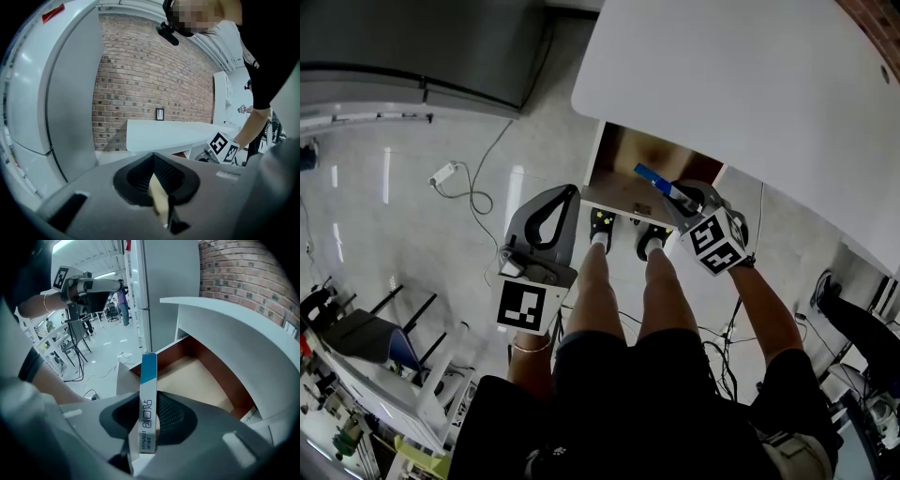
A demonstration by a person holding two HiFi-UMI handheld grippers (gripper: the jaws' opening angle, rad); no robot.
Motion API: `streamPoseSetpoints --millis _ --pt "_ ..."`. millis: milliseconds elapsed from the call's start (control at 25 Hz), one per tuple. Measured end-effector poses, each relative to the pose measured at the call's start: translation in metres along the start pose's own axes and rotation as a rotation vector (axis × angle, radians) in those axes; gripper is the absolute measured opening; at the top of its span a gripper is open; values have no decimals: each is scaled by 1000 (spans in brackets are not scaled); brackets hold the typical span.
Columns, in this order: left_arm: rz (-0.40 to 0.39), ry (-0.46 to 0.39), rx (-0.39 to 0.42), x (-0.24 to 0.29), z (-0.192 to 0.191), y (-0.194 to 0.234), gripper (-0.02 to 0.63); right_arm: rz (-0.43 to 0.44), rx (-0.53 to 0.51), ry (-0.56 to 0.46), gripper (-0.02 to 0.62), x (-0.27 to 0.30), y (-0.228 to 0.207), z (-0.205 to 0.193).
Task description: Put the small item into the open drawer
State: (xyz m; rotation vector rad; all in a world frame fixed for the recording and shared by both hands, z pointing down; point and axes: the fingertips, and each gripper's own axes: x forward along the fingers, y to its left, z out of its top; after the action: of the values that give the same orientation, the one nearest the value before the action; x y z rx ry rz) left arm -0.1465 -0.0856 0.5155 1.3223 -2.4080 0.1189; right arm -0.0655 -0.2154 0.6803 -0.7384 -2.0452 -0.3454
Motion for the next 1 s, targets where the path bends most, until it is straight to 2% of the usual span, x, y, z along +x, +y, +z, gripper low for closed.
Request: streamPoseSetpoints --millis 480,1000 --pt "36 -27 -37 7 -3 10 -9 44 -100 84 95 32 1 -13" --pt "71 -12 -57 -2 -19 16 -9 71 -122 162 95 64 2 -35"
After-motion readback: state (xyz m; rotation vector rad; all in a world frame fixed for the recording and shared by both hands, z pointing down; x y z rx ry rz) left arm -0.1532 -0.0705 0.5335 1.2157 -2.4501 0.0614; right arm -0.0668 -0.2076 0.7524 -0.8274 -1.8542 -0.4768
